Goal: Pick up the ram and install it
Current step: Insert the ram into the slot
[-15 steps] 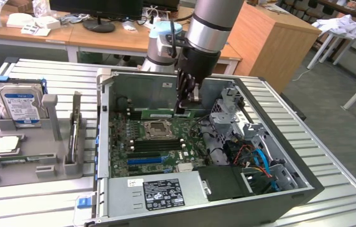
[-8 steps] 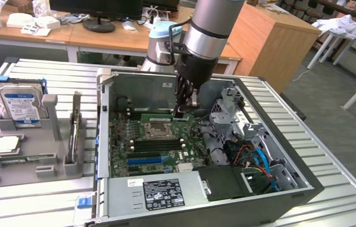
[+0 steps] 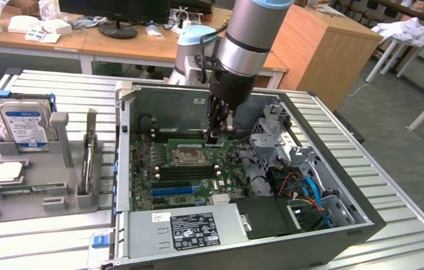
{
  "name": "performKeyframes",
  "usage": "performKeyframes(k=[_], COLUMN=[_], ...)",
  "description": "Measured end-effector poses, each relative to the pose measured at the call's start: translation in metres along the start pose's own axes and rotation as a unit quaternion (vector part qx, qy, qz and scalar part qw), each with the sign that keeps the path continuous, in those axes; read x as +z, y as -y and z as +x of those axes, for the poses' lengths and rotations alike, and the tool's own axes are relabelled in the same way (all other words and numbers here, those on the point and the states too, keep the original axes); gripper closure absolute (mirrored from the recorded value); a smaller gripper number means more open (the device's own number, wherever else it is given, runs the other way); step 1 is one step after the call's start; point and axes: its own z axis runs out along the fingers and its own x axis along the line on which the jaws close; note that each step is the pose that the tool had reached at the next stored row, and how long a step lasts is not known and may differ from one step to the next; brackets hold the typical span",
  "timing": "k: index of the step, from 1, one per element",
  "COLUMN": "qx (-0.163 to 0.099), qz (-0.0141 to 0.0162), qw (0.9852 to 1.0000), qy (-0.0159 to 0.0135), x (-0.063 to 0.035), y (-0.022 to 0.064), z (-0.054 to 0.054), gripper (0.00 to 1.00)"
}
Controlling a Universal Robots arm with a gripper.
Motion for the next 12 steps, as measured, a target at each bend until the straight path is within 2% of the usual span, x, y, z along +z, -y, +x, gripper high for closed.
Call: performKeyframes(k=[12], qx=[0.0], qz=[0.0], qw=[1.0], qy=[0.0], x=[0.0172], y=[0.0008], z=[0.0], gripper=[0.89])
